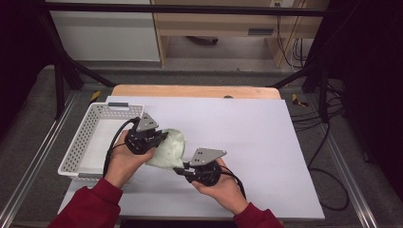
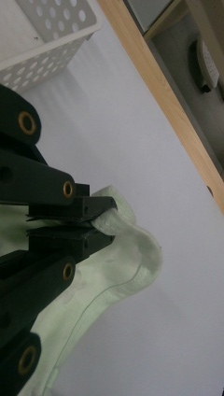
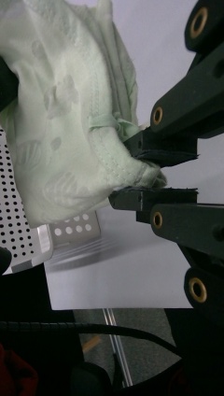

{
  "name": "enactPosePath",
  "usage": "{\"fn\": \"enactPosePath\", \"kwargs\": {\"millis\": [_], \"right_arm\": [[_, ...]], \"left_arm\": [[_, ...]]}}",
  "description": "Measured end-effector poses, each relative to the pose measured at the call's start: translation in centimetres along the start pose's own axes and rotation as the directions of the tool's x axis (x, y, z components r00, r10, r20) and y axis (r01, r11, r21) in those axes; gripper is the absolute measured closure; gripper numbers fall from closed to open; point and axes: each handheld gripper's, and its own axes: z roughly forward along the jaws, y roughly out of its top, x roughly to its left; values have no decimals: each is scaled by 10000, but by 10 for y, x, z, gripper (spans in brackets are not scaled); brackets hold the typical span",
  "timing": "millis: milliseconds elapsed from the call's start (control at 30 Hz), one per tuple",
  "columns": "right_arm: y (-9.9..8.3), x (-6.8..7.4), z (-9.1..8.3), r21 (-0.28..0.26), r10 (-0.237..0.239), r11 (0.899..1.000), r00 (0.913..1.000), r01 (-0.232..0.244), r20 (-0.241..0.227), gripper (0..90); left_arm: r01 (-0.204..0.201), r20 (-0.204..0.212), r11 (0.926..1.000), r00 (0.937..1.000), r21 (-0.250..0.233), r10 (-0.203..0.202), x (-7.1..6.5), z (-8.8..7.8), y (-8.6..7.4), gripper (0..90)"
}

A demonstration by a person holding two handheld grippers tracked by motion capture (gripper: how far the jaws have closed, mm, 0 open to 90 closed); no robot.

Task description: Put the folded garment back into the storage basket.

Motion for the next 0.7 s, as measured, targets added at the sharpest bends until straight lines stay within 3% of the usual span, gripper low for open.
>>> {"fn": "enactPosePath", "kwargs": {"millis": [467,667,700], "right_arm": [[19,-8,1,60,-466,9989,9984,465,334,794],[37,-10,5,-306,-698,9970,9967,711,426,794],[40,-11,6,-373,-679,9969,9967,695,440,794]], "left_arm": [[116,-245,9995,9996,-277,-123,17,-10,9,851],[-2,-592,9995,9982,-329,-18,27,-21,21,851],[-218,-920,9992,9956,-337,186,30,-27,25,850]]}}
